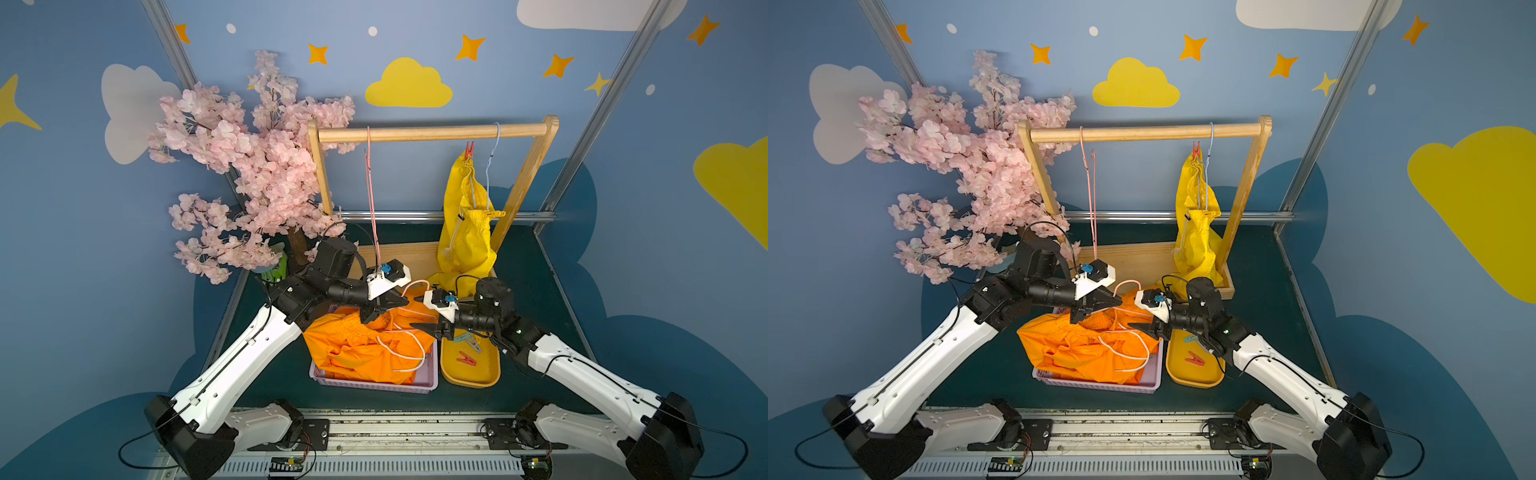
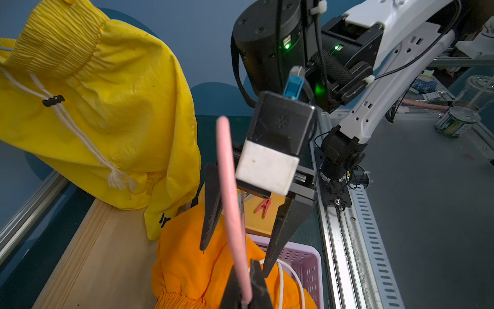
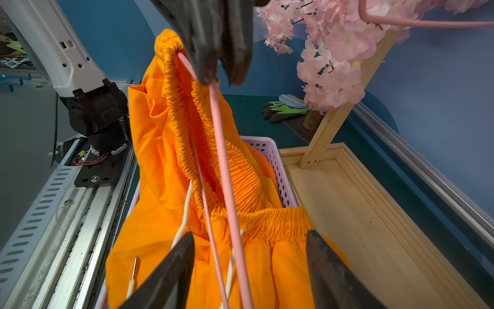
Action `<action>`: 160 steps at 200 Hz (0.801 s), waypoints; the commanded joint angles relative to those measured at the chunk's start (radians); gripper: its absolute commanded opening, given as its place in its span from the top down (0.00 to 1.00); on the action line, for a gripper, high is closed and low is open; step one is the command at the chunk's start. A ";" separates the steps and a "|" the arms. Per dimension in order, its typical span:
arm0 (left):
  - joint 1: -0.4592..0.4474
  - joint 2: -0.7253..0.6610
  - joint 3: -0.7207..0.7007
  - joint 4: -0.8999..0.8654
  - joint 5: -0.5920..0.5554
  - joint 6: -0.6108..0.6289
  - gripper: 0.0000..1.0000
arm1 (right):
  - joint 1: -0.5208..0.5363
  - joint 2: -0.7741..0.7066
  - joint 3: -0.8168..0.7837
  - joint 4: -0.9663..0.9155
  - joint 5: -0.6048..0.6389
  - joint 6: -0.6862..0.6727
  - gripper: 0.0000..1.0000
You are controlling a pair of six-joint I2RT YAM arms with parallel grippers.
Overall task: Remove the clothespins securing shorts to the hanger
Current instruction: Remove the shorts from the hanger.
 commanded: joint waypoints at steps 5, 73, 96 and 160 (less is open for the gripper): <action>0.004 -0.023 0.002 0.023 0.019 0.039 0.97 | 0.006 -0.004 -0.023 0.031 -0.011 -0.013 0.44; -0.021 -0.061 -0.075 0.148 -0.112 -0.031 0.41 | 0.017 -0.050 -0.118 0.121 0.000 0.054 1.00; -0.046 -0.076 -0.092 0.151 -0.193 -0.039 0.16 | 0.019 -0.081 -0.140 0.115 0.023 0.048 1.00; -0.100 -0.233 -0.085 0.034 -0.740 -0.348 0.10 | 0.020 -0.106 -0.148 0.100 0.063 0.053 1.00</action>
